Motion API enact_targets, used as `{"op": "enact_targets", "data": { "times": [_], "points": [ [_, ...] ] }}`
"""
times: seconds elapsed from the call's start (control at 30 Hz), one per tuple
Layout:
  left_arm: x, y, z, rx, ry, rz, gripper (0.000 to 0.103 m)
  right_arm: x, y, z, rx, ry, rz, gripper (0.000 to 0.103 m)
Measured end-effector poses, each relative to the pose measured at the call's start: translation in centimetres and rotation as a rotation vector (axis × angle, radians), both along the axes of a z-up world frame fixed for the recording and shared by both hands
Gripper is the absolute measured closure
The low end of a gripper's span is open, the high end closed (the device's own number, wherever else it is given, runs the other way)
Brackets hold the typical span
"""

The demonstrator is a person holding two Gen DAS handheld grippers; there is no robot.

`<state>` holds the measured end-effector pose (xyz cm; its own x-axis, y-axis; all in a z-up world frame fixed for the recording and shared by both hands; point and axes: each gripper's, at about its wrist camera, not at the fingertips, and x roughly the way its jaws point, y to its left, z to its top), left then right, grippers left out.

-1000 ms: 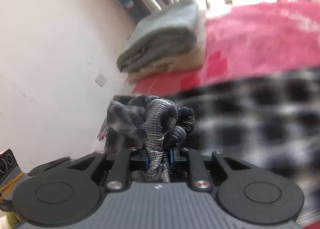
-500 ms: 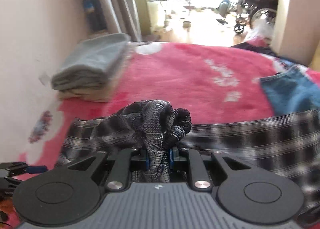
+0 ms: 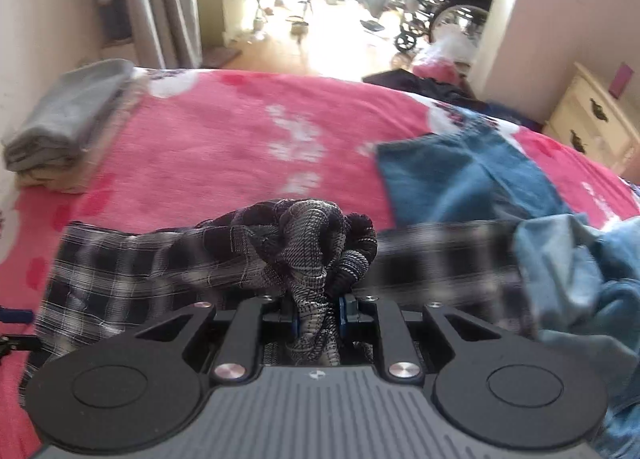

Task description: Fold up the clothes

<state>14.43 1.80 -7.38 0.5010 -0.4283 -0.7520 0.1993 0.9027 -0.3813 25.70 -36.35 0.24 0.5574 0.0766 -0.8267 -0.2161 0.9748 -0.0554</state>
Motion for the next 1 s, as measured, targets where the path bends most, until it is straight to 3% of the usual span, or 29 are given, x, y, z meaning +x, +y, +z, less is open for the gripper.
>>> {"op": "enact_targets", "data": {
  "times": [0.7,1.0],
  "points": [
    [2.9,-6.8,0.1,0.013,-0.025,-0.149,0.044,2.1,-10.2,-2.1,-0.052,-0.005,-0.098,0.084],
    [3.5,-8.4,-0.1,0.030,-0.028,-0.169,0.044,3.2,-12.5,-5.2,-0.064,0.019,-0.107,0.083]
  ]
}}
